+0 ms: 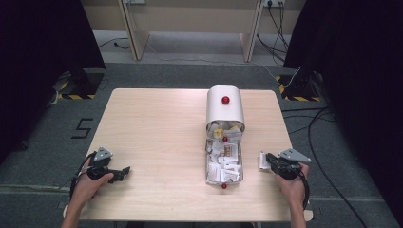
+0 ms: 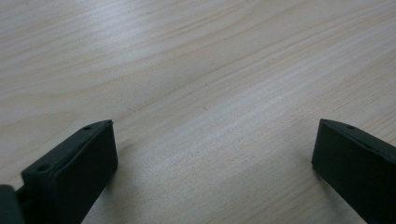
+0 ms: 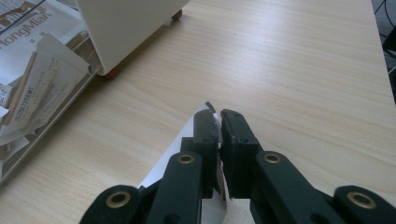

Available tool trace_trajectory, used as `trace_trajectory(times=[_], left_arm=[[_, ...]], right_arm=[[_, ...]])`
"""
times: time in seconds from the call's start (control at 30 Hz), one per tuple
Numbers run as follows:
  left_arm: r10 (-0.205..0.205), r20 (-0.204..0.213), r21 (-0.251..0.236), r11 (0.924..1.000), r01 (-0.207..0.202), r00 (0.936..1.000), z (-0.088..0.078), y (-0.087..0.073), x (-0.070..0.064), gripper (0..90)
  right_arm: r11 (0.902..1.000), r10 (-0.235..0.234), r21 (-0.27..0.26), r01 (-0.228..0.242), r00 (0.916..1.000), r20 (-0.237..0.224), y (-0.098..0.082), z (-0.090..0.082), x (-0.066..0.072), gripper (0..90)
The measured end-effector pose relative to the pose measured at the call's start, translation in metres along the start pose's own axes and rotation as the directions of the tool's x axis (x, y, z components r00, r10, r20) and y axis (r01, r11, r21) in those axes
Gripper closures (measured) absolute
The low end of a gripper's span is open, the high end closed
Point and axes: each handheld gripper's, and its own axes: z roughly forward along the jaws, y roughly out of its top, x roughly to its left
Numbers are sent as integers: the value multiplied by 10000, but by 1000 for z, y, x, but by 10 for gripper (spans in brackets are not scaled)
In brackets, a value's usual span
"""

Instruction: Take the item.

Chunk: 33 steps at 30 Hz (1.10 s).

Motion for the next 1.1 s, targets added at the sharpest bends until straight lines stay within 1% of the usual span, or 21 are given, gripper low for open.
trace_trajectory(times=[0.1, 0.3, 0.57, 0.83, 1.0, 1.07, 1.1], left_arm=[[-1, 0, -1, 10000, 1, 10000, 0, 0, 0, 0], [1, 0, 0, 10000, -1, 10000, 0, 0, 0, 0], [0, 0, -1, 10000, 0, 10000, 0, 0, 0, 0], [0, 0, 1, 10000, 0, 10000, 0, 0, 0, 0], [0, -2, 0, 10000, 0, 10000, 0, 0, 0, 0], [1, -1, 1, 10000, -1, 10000, 0, 0, 0, 0], [1, -1, 1, 10000, -1, 10000, 0, 0, 0, 0]], right_arm=[[10000, -13, 25, 13, 10000, 1, 0, 0, 0, 844], [10000, 68, 34, -68, 10000, 2, 0, 0, 0, 784], [9999, 72, -82, -72, 10000, 14, 2, -3, 0, 758], [9999, 89, -136, -90, 9999, -70, 4, -4, 2, 726], [9996, 249, -145, -250, 9997, -53, 6, -5, 4, 606], [9993, 367, -123, -367, 9993, -15, 7, -5, 5, 576], [9993, 367, -123, -367, 9993, -15, 7, -5, 5, 576]])
